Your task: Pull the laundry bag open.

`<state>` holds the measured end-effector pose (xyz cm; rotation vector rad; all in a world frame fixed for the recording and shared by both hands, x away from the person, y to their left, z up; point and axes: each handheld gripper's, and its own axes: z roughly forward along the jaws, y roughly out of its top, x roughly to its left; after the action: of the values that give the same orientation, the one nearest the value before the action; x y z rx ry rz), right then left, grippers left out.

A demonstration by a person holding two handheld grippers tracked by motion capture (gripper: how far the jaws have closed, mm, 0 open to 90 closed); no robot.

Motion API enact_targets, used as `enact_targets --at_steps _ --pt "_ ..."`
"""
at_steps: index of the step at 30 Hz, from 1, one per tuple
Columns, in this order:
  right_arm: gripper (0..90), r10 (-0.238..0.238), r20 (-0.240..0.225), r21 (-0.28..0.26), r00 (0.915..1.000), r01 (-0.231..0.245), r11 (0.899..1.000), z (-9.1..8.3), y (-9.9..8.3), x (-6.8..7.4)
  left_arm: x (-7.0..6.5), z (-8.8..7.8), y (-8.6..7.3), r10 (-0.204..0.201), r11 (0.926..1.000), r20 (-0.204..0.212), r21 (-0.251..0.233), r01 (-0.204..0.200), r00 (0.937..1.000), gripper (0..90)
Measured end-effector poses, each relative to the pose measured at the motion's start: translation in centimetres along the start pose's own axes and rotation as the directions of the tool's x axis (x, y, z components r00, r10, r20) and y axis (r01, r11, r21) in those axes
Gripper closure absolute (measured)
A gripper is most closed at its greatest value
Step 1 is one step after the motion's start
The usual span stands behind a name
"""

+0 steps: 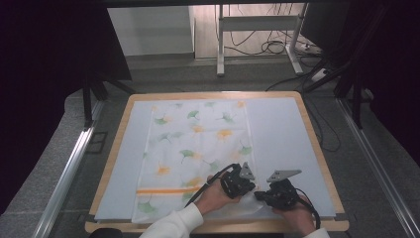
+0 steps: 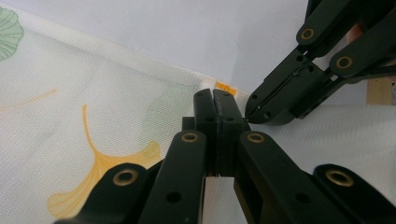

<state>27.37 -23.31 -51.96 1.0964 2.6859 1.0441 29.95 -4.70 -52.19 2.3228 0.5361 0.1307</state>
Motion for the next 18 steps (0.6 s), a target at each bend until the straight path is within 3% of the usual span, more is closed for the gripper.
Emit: enact_targets --at_steps 18 --pt "89.8 -0.006 -0.001 0.001 1.0000 0.006 1.000 0.01 0.00 -0.02 0.16 -0.56 -0.41 -0.001 0.9999 0.000 0.013 0.001 1.0000 90.0"
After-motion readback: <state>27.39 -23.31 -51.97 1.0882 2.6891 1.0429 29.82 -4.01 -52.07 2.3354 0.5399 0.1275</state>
